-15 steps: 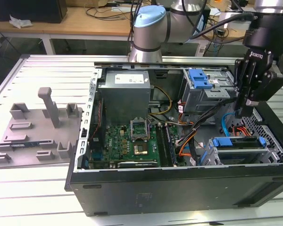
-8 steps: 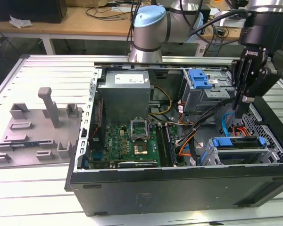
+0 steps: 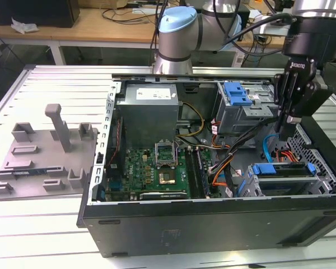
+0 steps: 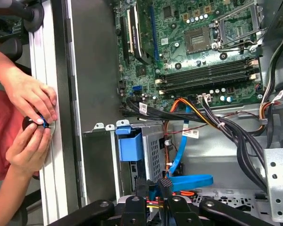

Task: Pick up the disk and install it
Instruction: 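Insert the second disk wire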

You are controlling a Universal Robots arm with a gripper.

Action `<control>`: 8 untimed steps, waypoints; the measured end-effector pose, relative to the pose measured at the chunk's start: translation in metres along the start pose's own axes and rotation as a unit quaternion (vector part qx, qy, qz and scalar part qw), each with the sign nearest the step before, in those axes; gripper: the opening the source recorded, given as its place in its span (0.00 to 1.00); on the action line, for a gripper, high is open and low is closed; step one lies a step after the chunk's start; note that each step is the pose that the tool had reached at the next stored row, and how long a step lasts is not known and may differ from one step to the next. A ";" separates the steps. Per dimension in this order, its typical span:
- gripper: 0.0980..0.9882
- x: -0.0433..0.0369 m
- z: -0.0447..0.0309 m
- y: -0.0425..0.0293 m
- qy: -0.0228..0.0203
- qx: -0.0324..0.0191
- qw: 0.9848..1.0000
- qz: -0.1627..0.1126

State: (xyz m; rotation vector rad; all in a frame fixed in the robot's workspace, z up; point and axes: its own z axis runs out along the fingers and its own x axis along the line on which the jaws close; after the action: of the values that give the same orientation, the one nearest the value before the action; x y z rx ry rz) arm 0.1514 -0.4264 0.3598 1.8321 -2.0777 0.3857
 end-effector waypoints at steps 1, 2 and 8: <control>0.16 -0.0001 -0.0001 0.0000 0.000 0.000 1.000 0.000; 0.16 -0.0005 0.0007 0.0000 0.000 0.000 1.000 0.000; 0.16 -0.0021 0.0025 0.0001 0.001 0.005 1.000 0.002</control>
State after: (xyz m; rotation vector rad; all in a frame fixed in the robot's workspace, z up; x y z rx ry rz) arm 0.1514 -0.4255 0.3566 1.8315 -2.0820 0.3994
